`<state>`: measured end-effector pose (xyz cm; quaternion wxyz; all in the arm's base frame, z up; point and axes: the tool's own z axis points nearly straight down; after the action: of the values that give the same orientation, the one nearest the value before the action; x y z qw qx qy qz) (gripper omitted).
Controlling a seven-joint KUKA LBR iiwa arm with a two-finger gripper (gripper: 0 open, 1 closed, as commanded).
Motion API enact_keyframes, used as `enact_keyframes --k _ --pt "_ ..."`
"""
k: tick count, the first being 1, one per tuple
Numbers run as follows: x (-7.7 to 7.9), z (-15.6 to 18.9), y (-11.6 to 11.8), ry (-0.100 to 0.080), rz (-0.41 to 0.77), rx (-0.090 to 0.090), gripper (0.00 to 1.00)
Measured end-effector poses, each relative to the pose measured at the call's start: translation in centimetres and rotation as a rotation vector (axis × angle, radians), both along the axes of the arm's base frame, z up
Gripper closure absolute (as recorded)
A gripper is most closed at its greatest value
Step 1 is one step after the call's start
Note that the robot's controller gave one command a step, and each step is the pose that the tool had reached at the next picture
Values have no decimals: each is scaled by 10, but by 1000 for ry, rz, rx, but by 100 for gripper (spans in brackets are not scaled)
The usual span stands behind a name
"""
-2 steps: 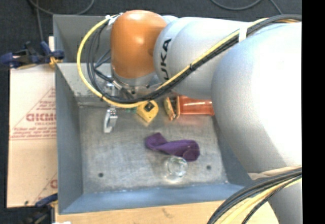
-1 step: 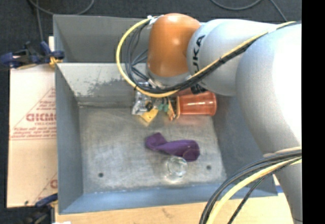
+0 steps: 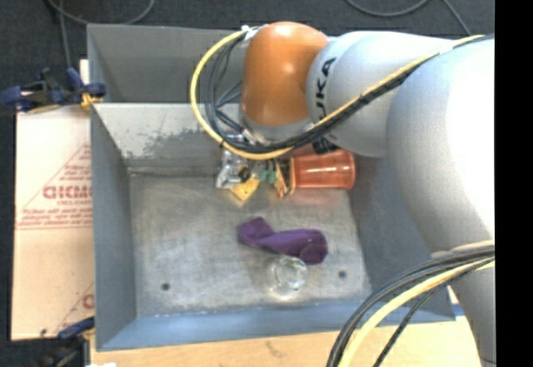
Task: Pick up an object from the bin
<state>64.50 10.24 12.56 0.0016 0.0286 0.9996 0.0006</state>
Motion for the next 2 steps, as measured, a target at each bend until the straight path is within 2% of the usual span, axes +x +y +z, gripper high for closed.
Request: enact_keyframes --k 1,2 --pt "-5 62 -2 4 22 -2 100" --pt "2 131 7 0 7 0 100"
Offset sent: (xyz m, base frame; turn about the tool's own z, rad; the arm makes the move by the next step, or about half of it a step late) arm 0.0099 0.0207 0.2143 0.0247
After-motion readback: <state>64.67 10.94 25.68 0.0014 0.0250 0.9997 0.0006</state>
